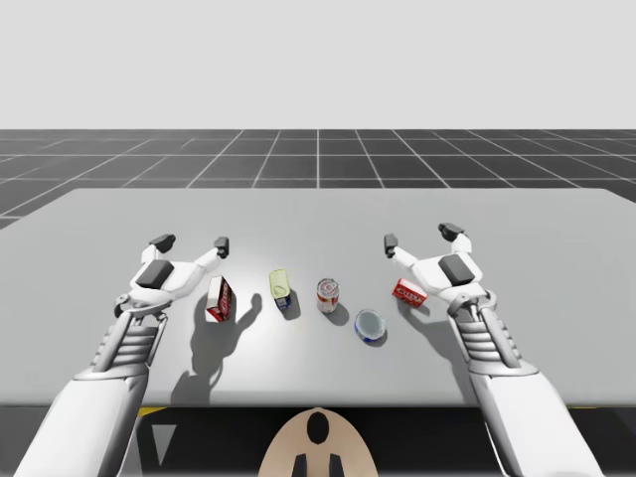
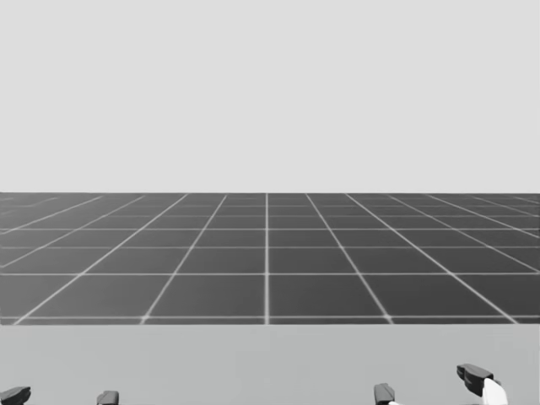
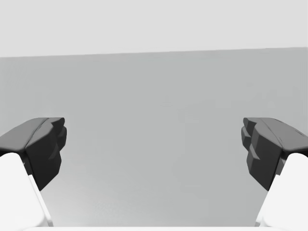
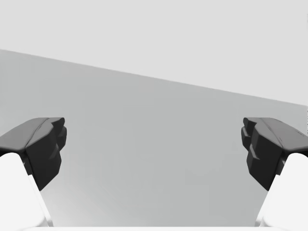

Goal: Grasp the soup can and hold it up.

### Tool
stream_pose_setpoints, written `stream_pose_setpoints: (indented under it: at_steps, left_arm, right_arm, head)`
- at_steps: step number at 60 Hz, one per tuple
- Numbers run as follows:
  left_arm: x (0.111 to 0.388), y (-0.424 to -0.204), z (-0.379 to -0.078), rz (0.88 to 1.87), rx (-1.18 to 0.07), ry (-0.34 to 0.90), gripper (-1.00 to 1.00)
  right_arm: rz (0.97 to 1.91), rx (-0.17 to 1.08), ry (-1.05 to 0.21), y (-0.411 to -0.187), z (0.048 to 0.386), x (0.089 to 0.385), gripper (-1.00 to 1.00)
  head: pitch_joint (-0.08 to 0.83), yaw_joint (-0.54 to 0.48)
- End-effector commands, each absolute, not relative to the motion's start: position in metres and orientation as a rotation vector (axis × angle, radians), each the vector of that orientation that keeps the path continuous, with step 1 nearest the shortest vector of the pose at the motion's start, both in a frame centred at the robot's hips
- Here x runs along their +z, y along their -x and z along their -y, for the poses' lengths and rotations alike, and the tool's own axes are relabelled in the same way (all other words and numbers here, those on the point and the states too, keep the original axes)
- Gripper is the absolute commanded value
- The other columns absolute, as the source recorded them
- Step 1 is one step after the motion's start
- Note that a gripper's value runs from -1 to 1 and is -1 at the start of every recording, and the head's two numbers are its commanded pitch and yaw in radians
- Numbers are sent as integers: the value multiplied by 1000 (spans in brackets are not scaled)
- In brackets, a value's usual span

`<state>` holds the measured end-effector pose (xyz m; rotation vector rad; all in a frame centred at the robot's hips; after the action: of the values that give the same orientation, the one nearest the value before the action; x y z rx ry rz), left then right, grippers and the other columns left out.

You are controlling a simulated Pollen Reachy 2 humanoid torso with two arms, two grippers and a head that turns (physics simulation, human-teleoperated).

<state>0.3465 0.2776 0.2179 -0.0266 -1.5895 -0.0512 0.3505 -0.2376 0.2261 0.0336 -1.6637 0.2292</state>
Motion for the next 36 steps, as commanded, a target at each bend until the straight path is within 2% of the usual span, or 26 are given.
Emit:
stream_pose_setpoints:
  at_steps: [1, 3, 14, 36]
  left_arm:
    - [218, -347, -277, 1579, -51, 21, -1000]
    - [217, -347, -277, 1579, -52, 20, -1000]
    - [217, -347, -278, 1577, -50, 28, -1000]
    - [217, -348, -279, 1571, -56, 38, -1000]
  right_arm:
    - [1679, 181, -30, -348, 235, 226, -1000]
    - [1671, 208, -60, -348, 235, 226, -1000]
    - [1664, 220, -45, -348, 236, 228, -1000]
    - [1689, 211, -5, -350, 235, 228, -1000]
  head:
    - [-1, -7]
    - [1, -7]
    - [57, -2]
    - [368, 9]
